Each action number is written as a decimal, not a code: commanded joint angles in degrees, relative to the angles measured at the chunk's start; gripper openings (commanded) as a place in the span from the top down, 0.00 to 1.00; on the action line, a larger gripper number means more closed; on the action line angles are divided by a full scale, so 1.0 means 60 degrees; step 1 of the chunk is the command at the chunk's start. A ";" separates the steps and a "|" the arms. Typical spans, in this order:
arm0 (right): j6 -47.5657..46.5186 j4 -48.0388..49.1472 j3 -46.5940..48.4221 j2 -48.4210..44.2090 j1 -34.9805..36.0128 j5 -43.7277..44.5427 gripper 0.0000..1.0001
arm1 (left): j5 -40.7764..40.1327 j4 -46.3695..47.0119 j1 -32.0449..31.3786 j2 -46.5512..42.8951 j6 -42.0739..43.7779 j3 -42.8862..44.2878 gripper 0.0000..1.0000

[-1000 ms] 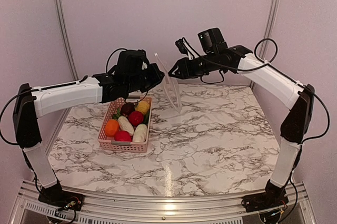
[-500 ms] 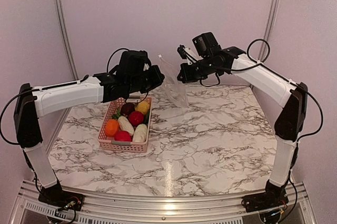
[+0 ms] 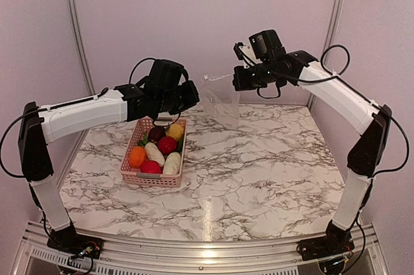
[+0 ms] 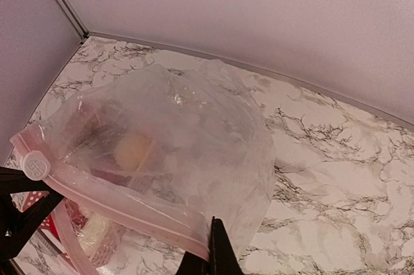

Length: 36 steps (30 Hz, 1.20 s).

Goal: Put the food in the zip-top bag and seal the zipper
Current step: Open the zipper food storage bag at the center of the board, then pass from the right arm to the left

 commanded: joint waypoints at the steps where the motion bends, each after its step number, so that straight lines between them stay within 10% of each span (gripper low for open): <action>1: -0.0029 -0.0046 0.0087 -0.0010 -0.0044 -0.0111 1.00 | 0.0110 0.0023 0.0007 0.0044 0.0413 0.0031 0.88; 6: 0.0150 0.0023 -0.0016 0.0113 -0.0049 -0.0765 1.00 | 0.1137 0.0729 -0.0011 0.0150 0.0565 -0.0020 0.55; 15: 0.0319 0.0346 -0.0078 0.0286 -0.0035 -0.1207 1.00 | 0.2475 0.1178 -0.0041 0.0756 -0.0001 0.0165 0.45; 23: 0.0115 -0.0064 0.0198 0.0587 0.0091 -0.1664 1.00 | 0.0762 -0.0860 -0.0006 0.1237 -0.0144 0.1289 0.55; 30: 0.0197 -0.0418 0.0056 0.0808 0.0183 -0.1879 0.76 | 0.1479 -0.0008 0.0034 0.1436 -0.0340 0.1182 0.99; 36: 0.0428 -0.0565 -0.0166 0.0764 0.0178 -0.1529 0.75 | 0.1500 0.0213 0.0015 0.1311 -0.0287 0.1006 1.00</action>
